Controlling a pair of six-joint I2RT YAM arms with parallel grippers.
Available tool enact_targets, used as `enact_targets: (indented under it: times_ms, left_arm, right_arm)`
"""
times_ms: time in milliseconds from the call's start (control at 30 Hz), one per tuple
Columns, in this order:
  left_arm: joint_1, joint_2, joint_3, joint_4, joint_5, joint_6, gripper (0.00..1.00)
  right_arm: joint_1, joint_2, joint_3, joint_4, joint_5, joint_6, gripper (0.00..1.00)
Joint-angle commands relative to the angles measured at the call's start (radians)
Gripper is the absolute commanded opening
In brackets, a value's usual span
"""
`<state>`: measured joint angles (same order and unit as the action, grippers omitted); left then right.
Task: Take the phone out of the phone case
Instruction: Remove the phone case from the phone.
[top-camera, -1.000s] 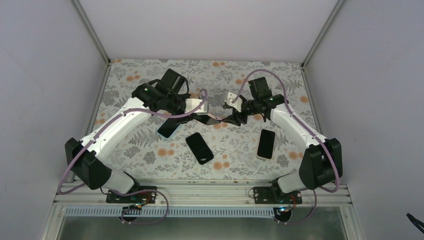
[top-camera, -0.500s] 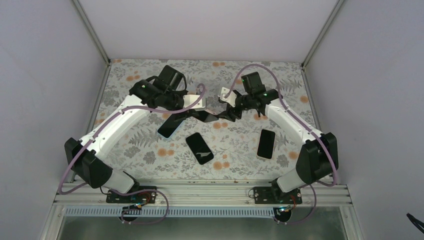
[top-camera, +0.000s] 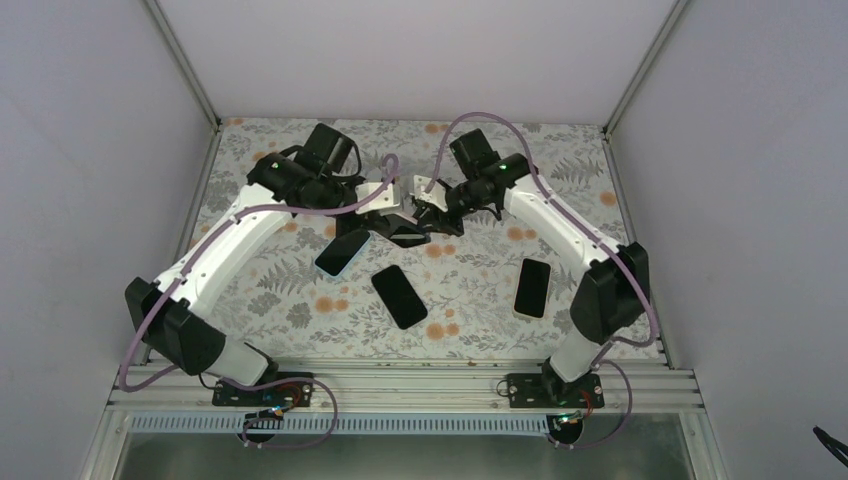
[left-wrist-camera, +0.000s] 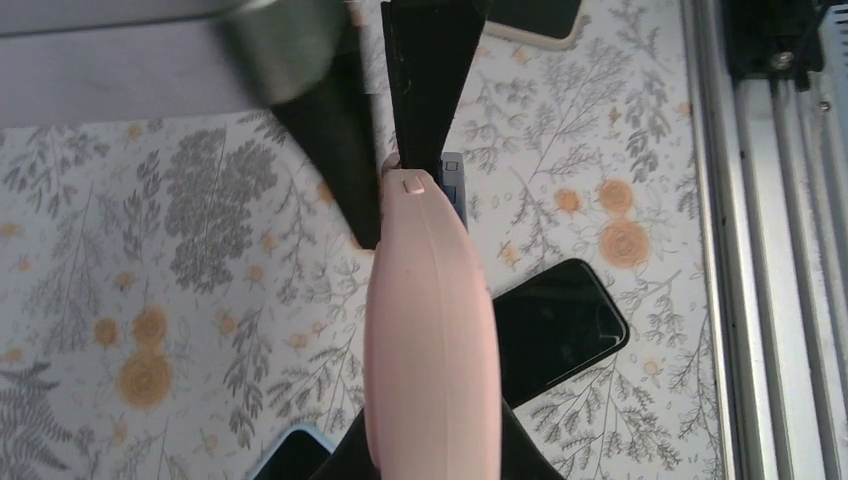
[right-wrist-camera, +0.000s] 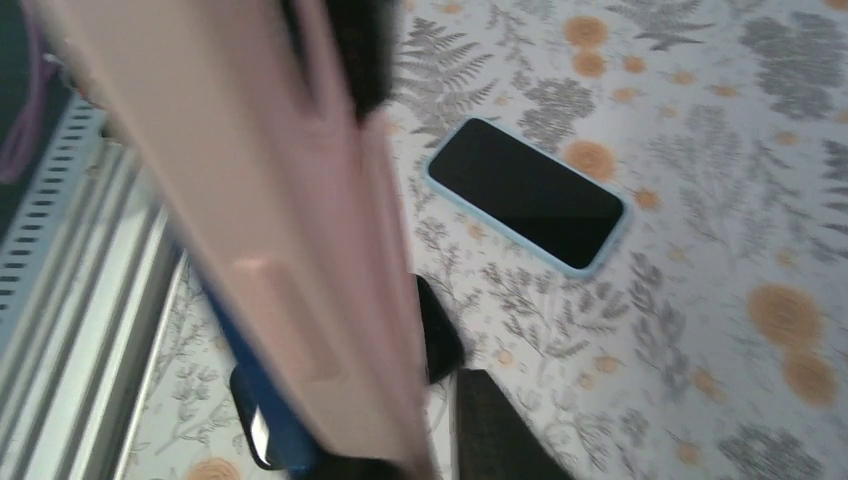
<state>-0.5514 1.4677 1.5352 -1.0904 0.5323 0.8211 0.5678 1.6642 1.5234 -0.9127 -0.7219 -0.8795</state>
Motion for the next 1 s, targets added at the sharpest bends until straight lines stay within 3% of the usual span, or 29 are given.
enact_targets:
  times_ms: [0,167,267,367,433,633,733,867,967]
  left_arm:
    - [0.013,0.07,0.055,0.401,0.036,-0.046,0.03]
    - [0.021,0.089,0.112,0.363,-0.052,-0.054,0.28]
    - [0.03,0.095,0.178,0.308,-0.122,-0.039,0.61]
    - [0.055,0.077,0.246,0.291,-0.13,-0.034,0.73]
    - [0.057,0.052,0.265,0.326,-0.165,-0.035,0.83]
    - [-0.03,-0.043,0.07,0.65,-0.342,-0.002,0.86]
    - [-0.128,0.02,0.037,0.742,-0.496,0.009,0.85]
    - [-0.232,0.071,-0.013,0.9,-0.578,0.065,0.87]
    - [-0.251,0.107,-0.029,1.016,-0.594,0.067,0.91]
  right_arm:
    - [0.122,0.077,0.064,-0.096,-0.458,-0.053,0.04]
    - [0.026,0.103,0.064,-0.172,-0.509,-0.095,0.03]
    - [-0.064,0.096,0.066,-0.178,-0.516,-0.077,0.03]
    - [-0.186,0.093,0.082,-0.161,-0.55,-0.009,0.03]
    - [-0.254,0.08,0.088,-0.082,-0.538,0.119,0.03]
    - [-0.326,0.016,0.109,0.355,-0.413,0.613,0.03]
    - [-0.326,0.018,0.156,0.532,-0.307,0.822,0.03]
    - [-0.327,0.107,0.289,0.522,-0.251,0.882,0.03]
    - [-0.328,0.131,0.295,0.526,-0.218,0.885,0.03]
